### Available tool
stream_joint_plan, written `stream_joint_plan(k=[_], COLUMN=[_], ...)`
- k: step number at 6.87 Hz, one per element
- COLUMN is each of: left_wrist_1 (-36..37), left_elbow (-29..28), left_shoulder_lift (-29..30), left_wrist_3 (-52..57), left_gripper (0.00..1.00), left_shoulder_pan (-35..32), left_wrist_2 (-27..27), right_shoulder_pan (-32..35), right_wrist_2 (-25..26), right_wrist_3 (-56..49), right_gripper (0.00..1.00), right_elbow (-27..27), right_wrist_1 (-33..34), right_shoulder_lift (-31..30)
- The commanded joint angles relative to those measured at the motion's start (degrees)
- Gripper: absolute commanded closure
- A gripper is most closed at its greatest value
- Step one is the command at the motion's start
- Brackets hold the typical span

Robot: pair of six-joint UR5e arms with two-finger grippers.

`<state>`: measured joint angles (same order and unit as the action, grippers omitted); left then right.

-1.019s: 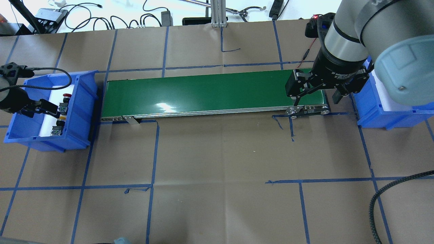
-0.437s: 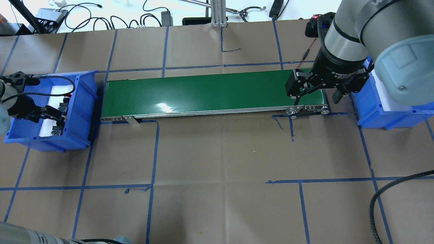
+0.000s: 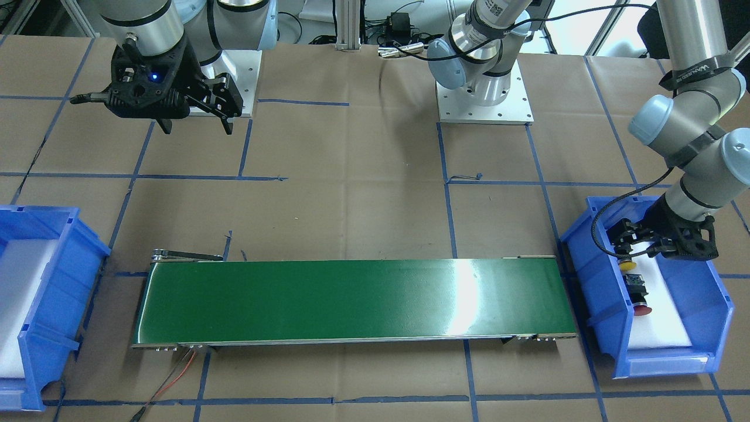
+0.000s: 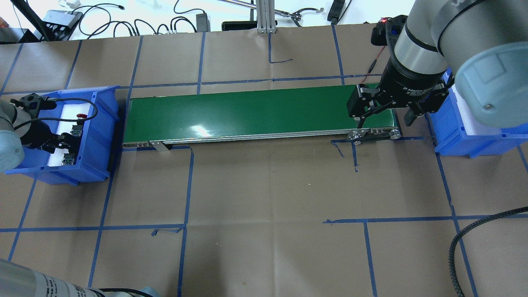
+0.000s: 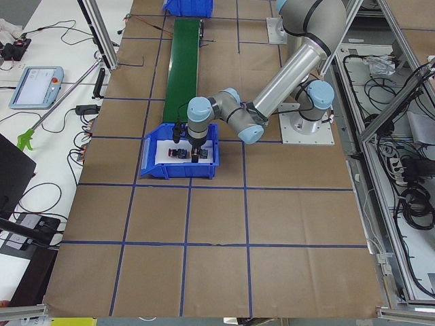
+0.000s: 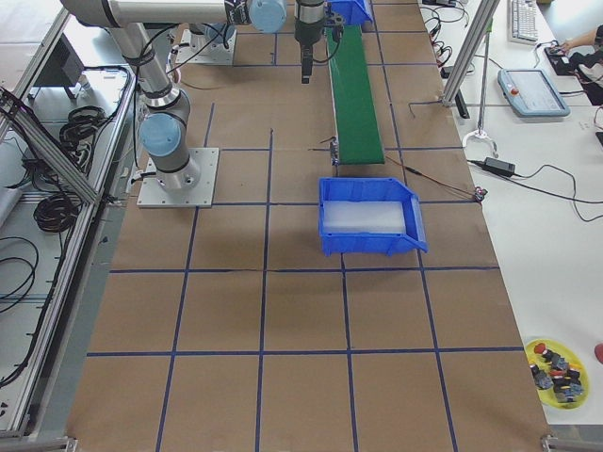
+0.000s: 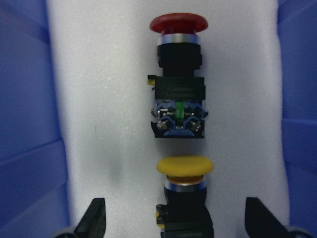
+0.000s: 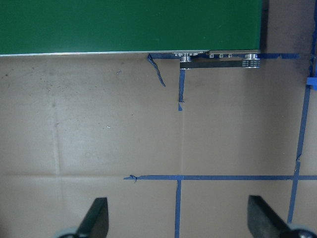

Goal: Transport two buttons from left to right
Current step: 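Lower the left gripper and grasp the yellow-capped button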

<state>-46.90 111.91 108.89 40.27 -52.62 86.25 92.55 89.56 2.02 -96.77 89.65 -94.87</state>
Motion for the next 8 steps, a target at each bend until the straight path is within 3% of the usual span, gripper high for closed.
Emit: stream_joint_plan(k=[1, 2, 6, 7, 8], left_wrist_1=[0.58, 0.58, 0.32, 0.06, -0.29], left_elbow=[2.86, 2.79, 1.91, 1.64, 0.69], left_shoulder_lift=[-0.68, -1.04, -0.61, -1.04, -1.57], left_wrist_3=[-1.59, -1.42, -1.16, -1.16, -1.16], left_gripper=[0.01, 0.07, 0.90, 1.00, 1.00], left_shoulder_pan=[-0.20, -0.21, 0.23, 0.32, 0.32], left_wrist_2=[-0.03, 0.15, 2.35, 2.43, 2.43], right_shoulder_pan=[0.00, 0.00, 0.00, 0.00, 0.00], right_wrist_2=[0.00, 0.00, 0.00, 0.00, 0.00], right_wrist_3=[0.00, 0.00, 0.00, 0.00, 0.00], right_gripper=[0.00, 0.00, 0.00, 0.00, 0.00], right_elbow=[0.00, 0.00, 0.18, 0.18, 0.18], right_wrist_1=[0.00, 0.00, 0.18, 0.26, 0.27], right_shoulder_lift=[0.03, 0.03, 0.03, 0.03, 0.12])
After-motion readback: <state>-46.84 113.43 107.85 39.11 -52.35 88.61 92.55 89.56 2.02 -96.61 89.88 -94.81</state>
